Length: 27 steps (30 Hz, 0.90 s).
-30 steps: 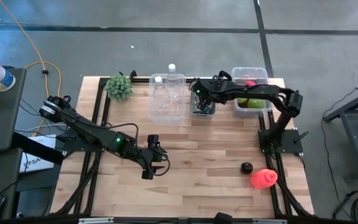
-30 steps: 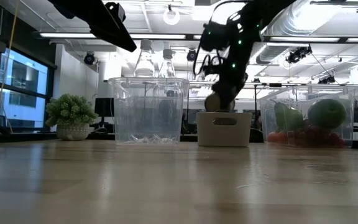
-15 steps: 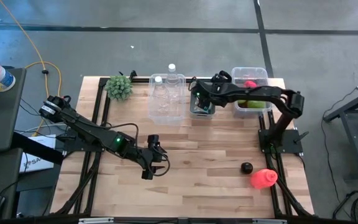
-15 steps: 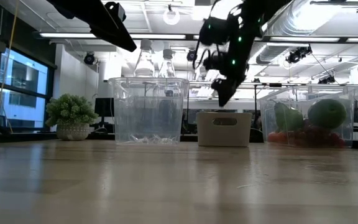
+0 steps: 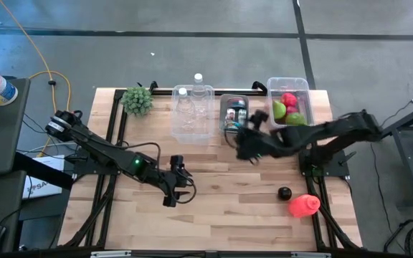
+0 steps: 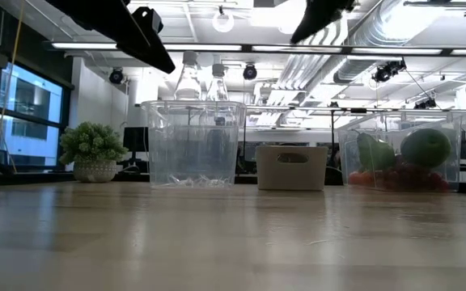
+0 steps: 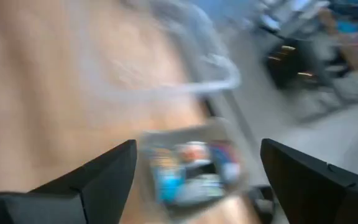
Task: Pick & Place Food Item
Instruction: Put the plum into the right transparent bin
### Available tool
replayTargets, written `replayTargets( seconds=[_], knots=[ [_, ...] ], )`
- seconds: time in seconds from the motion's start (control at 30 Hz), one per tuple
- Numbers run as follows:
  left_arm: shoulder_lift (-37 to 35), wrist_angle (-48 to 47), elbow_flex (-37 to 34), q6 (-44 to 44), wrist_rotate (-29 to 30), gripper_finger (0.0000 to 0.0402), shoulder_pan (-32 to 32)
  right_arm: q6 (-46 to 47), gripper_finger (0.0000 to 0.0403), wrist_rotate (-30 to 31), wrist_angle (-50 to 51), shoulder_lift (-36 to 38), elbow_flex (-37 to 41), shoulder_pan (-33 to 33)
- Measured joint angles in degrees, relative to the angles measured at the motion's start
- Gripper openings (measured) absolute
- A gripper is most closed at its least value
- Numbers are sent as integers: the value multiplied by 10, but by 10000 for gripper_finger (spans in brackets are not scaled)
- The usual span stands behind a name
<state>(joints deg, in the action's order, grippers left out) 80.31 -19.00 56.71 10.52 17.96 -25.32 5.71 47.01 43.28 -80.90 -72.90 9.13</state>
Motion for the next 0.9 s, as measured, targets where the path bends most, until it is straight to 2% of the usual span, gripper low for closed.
replayTargets(
  seconds=[0.2,0.37,0.53,0.7,0.8,0.9],
  knots=[
    [13,14,0,-4,0,288,0,135,330,-68,0,32,0,161],
    [24,20,-1,-4,-1,288,0,221,326,-64,16,22,0,264],
    [26,16,-1,2,-9,288,-2,443,320,-63,128,16,1,316],
    [25,17,0,-2,-20,288,-10,636,317,-160,267,17,1,339],
    [25,16,0,-2,-20,288,-11,702,317,-208,302,17,3,345],
    [25,14,0,-2,-20,288,-11,712,317,-217,303,17,4,345]
  ],
)
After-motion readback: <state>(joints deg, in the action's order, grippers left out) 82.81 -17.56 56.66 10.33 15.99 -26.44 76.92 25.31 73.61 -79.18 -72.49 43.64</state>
